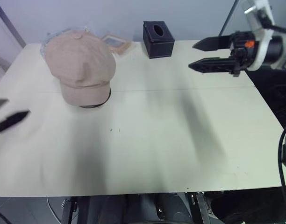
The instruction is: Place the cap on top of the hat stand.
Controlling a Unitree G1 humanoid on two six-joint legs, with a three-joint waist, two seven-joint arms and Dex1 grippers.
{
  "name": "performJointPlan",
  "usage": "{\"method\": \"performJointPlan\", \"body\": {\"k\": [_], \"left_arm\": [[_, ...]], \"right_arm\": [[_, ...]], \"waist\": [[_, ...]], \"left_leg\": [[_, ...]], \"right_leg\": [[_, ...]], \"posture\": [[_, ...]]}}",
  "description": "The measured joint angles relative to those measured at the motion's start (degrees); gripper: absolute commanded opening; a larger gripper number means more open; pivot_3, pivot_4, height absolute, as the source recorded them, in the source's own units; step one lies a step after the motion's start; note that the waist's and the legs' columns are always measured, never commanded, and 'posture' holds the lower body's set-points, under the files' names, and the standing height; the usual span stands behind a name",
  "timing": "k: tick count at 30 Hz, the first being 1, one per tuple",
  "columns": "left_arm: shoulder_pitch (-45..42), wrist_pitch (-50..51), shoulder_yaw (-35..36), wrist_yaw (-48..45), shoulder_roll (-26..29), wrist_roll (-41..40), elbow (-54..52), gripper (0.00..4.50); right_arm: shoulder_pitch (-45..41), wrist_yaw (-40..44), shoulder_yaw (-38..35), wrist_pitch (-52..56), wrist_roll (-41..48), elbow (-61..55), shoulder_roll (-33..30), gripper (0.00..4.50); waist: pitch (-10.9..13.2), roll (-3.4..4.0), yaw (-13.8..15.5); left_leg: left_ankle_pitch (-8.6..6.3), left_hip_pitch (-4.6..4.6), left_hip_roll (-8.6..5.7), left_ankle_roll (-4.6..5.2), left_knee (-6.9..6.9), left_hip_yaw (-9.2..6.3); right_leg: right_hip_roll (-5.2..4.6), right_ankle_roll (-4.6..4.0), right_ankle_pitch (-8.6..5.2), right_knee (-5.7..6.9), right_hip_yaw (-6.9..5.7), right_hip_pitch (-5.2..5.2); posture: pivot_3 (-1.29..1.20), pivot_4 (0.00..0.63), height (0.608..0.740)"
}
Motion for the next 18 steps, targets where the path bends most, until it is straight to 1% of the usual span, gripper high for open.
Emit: {"method": "performJointPlan", "body": {"k": [3,6,8,9,10,15,18], "left_arm": [[-1.7,5.0,4.2,-8.6,5.7,0.4,3.2,4.46],[-3.2,6.0,4.6,-14.9,9.3,4.8,6.1,4.46],[-4.4,6.1,5.0,-17.4,11.0,7.5,7.0,4.46],[-4.9,6.2,6.0,-20.0,12.2,10.3,7.3,4.46],[-4.9,6.2,6.4,-20.6,12.4,10.9,7.4,4.46],[-4.1,6.2,9.9,-29.1,12.9,21.3,7.2,4.46],[-1.5,5.1,11.8,-31.7,12.0,26.1,6.1,4.46]], "right_arm": [[-0.3,1.4,0.1,-1.6,-1.5,2.5,0.2,4.50],[-0.3,1.7,0.0,-1.6,-1.8,4.3,1.5,4.50],[-0.3,1.9,-0.4,-1.4,-1.5,4.6,2.1,4.50],[-0.3,2.0,-0.6,-1.4,-1.2,4.5,2.8,4.50],[-0.3,2.0,-0.6,-1.4,-1.2,4.5,2.9,4.50],[0.6,2.1,-0.6,-1.6,-1.3,4.5,3.7,4.50],[0.6,2.0,-0.6,-1.9,-1.3,4.5,3.9,4.50]], "waist": [[0.0,0.08,-1.0],[0.0,0.08,-2.2],[0.0,0.09,-2.5],[0.0,0.09,-2.7],[0.0,0.09,-2.7],[0.0,0.12,-2.6],[0.1,0.12,-2.5]], "left_leg": [[0.00,0.06,-0.08,0.00,-0.10,0.09],[0.00,0.06,-0.14,0.00,-0.23,0.07],[0.01,0.06,-0.12,-0.01,-0.30,0.10],[0.01,0.06,-0.11,-0.01,-0.33,0.13],[0.01,0.06,-0.10,-0.01,-0.34,0.13],[0.01,0.05,-0.12,-0.01,-0.34,0.19],[0.01,0.06,0.00,-0.01,-0.33,0.20]], "right_leg": [[-0.06,0.01,-0.01,-0.04,0.04,0.00],[0.02,-0.01,-0.01,0.00,0.03,-0.10],[0.02,-0.01,-0.01,0.02,0.06,-0.18],[0.02,-0.01,-0.02,0.02,0.05,-0.21],[0.01,-0.01,-0.02,0.02,0.05,-0.21],[-0.02,-0.02,-0.02,0.02,0.05,-0.23],[-0.05,-0.01,-0.02,0.03,0.06,-0.23]], "posture": [[0.00,0.150,0.740],[0.00,0.150,0.740],[0.00,0.150,0.740],[0.00,0.150,0.740],[0.00,0.150,0.740],[0.00,0.150,0.740],[0.00,0.150,0.740]]}}
